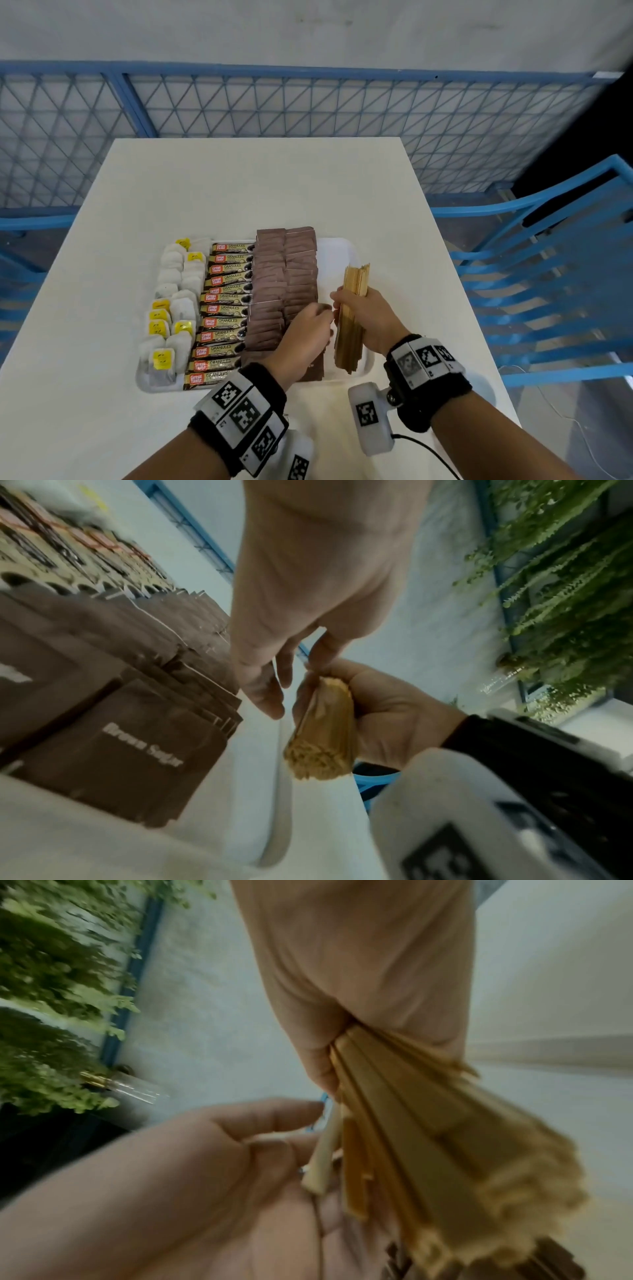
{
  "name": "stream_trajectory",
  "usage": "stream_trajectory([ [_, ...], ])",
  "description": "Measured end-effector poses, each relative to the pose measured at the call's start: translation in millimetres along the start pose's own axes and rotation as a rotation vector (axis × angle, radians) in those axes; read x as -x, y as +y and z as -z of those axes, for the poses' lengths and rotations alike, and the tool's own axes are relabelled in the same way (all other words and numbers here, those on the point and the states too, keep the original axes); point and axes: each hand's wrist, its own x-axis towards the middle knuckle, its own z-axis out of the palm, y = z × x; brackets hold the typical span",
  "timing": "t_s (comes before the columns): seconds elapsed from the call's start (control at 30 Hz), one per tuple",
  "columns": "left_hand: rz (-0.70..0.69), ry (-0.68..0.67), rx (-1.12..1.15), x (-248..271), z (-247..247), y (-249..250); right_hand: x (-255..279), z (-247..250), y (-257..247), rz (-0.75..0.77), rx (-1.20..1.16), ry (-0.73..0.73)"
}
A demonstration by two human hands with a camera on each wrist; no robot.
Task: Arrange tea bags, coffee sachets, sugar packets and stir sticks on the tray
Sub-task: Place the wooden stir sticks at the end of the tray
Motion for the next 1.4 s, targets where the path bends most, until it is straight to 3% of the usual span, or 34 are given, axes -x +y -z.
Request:
stream_trajectory([
  [0.33,-0.055,0.026,-0.169,-30,-11,19,-49,2,-10,-0.209,0.094,-0.005],
  [0.7,0.036,0.053,-0.09,-50,-11,13,-61,7,-11,-0.287,0.226,-0.086],
  [0.93,0.027,0.073,-0.123,-53,-16,9,-59,12,-7,-0.229,0.394,-0.054],
  [1.17,0.003,0.096,-0.175,-52,-20,9,-65,12,-1,-0.063,0.675,-0.008],
  [1.4,-0.095,0.096,-0.392,-39,-15,15,-51,19,-8,0.029,0.944,0.051],
])
